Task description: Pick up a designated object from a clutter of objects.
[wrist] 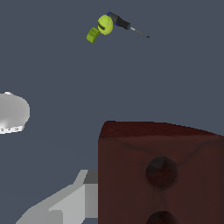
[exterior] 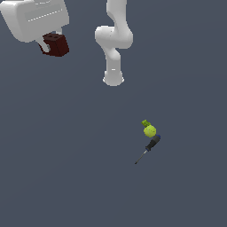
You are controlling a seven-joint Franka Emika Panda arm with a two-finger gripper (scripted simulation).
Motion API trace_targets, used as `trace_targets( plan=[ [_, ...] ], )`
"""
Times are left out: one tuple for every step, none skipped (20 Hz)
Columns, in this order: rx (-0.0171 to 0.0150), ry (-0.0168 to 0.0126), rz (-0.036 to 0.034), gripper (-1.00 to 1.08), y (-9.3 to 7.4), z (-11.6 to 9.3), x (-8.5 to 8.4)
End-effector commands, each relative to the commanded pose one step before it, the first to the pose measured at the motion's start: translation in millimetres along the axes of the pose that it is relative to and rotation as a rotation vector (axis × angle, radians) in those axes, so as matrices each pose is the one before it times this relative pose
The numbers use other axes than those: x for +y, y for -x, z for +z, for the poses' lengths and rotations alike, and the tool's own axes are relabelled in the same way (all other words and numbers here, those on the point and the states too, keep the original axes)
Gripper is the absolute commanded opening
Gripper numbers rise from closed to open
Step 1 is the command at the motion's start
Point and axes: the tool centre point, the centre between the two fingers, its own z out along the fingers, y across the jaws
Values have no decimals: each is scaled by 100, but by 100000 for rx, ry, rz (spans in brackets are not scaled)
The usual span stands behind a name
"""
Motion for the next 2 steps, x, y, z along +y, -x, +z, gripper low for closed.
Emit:
trace_targets(
  plan=[
    [-17, 101, -36, -100, 84, -314, 42],
    [0, 0, 0, -100, 3, -6, 7]
  ],
)
